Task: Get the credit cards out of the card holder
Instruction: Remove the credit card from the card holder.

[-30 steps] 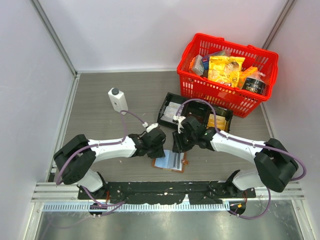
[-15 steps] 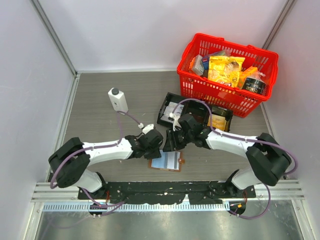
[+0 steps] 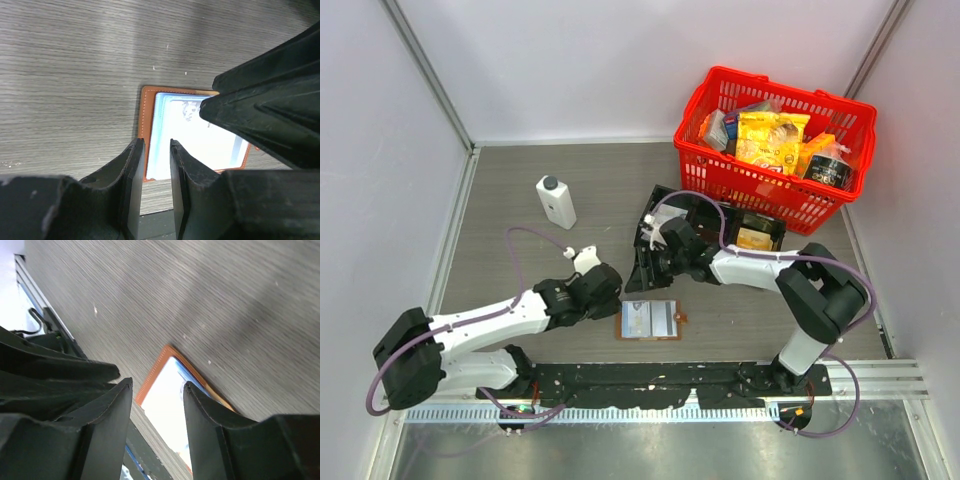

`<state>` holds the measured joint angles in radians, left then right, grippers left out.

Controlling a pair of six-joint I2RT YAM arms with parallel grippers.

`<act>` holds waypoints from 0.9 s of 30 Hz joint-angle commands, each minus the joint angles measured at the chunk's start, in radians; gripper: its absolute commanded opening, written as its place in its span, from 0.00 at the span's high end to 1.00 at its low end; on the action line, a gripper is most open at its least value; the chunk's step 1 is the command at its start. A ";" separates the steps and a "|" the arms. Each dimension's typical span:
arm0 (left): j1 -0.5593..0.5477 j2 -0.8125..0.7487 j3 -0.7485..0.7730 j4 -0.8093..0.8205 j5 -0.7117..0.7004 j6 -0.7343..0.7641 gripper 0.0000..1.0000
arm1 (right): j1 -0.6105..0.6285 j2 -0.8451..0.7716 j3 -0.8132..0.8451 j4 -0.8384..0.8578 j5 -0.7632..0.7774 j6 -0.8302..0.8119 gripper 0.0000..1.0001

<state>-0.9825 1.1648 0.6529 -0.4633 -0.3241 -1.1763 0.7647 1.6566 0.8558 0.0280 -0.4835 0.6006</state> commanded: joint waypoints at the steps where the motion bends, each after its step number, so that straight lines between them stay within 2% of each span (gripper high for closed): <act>1: -0.001 -0.034 0.001 -0.057 -0.049 -0.023 0.69 | 0.013 0.026 0.075 0.059 -0.041 0.070 0.49; 5: -0.001 -0.083 -0.007 -0.054 -0.040 -0.011 0.69 | 0.012 0.051 0.075 0.079 -0.033 0.079 0.48; 9: 0.001 -0.102 -0.016 0.032 0.038 0.052 0.69 | -0.004 -0.019 0.040 0.102 -0.003 0.064 0.49; 18: 0.001 0.104 0.071 0.103 0.149 0.142 0.74 | -0.064 -0.204 -0.250 0.274 -0.020 0.128 0.55; 21: 0.010 0.153 0.085 0.112 0.155 0.158 0.79 | -0.067 -0.230 -0.346 0.381 -0.023 0.174 0.55; 27: 0.045 0.225 0.070 0.164 0.197 0.172 0.80 | -0.070 -0.221 -0.435 0.498 -0.018 0.220 0.58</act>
<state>-0.9588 1.3556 0.7029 -0.3656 -0.1585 -1.0344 0.6964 1.4517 0.4507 0.3664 -0.4995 0.7719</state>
